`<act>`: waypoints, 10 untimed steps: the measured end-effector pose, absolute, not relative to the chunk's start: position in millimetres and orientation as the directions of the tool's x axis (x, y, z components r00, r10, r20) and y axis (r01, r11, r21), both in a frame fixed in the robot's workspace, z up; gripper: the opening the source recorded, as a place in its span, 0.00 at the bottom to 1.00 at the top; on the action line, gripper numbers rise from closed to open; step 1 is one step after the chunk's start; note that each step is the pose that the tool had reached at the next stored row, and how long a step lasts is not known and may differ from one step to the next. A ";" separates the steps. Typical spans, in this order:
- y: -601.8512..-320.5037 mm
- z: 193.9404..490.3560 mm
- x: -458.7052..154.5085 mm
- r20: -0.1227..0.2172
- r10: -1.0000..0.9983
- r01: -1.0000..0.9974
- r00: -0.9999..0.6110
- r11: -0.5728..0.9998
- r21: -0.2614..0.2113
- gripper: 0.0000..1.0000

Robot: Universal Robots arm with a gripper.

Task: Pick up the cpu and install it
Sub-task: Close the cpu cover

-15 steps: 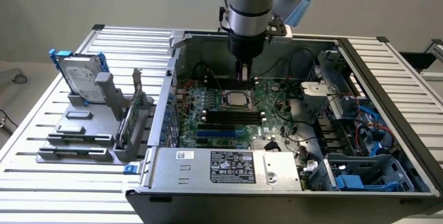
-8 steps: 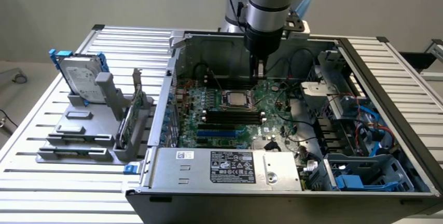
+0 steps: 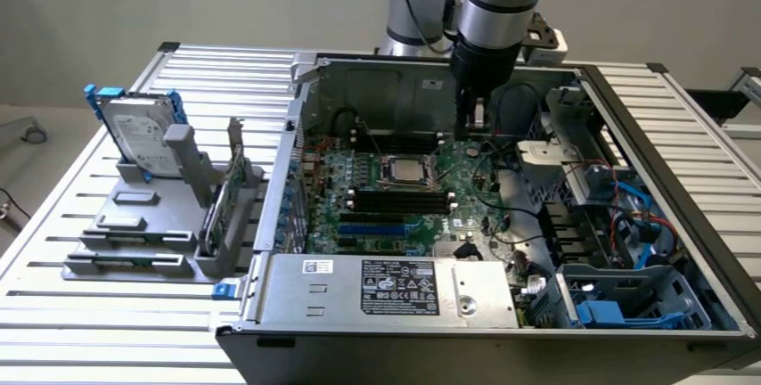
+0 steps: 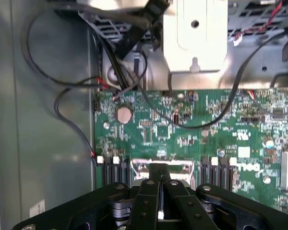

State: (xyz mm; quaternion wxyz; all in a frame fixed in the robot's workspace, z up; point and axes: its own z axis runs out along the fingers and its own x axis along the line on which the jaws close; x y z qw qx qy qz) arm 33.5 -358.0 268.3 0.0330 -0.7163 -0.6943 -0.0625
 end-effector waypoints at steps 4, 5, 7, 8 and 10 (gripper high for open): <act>-357.9 267.3 47.7 0.140 0.990 0.999 0.028 -0.034 0.039 0.11; -358.0 265.5 48.4 0.139 0.990 0.999 0.028 -0.034 0.039 0.11; -358.0 262.0 49.0 0.139 0.990 0.999 0.028 -0.034 0.039 0.11; -358.0 260.2 49.0 0.139 0.990 0.999 0.028 -0.034 0.039 0.11; -358.0 256.6 49.0 0.139 0.990 0.999 0.028 -0.034 0.039 0.11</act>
